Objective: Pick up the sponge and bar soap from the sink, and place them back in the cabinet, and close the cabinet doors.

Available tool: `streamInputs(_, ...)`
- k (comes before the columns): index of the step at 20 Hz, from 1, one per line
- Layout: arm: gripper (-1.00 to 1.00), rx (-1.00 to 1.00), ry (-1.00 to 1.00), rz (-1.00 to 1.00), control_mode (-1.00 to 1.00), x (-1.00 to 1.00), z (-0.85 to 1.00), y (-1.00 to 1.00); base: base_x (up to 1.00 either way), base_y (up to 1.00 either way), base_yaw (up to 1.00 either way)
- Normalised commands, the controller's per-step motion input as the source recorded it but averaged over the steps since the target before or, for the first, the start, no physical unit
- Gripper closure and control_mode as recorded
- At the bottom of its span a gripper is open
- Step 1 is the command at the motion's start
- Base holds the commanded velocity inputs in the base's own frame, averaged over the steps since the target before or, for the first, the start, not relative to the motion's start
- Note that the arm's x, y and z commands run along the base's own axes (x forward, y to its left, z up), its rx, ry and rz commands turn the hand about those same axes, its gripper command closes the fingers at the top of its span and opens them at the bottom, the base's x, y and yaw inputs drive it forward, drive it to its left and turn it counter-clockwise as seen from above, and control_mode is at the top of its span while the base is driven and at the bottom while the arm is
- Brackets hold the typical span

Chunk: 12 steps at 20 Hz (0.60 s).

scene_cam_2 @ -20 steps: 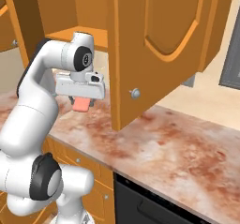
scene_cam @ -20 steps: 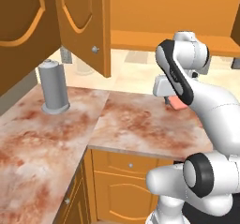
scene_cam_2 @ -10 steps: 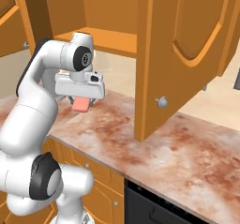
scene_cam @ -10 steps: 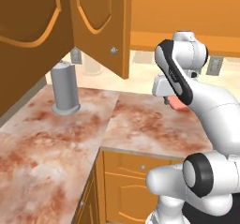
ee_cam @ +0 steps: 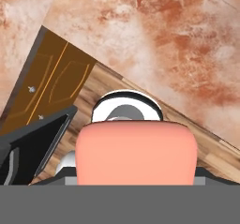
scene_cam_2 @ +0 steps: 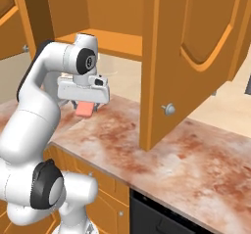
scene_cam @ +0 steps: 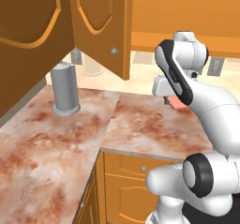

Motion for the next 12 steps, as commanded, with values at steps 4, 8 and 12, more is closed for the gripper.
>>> streamInputs(4,1.00,0.00,0.00,0.00,1.00,0.00,0.00,0.00,0.39,0.02,0.00)
streamInputs(8,1.00,0.00,0.00,0.00,1.00,0.00,0.00,0.00,0.37,0.01,0.00)
streamInputs(12,1.00,0.00,0.00,0.00,1.00,0.00,0.00,0.00,0.09,0.00,0.00)
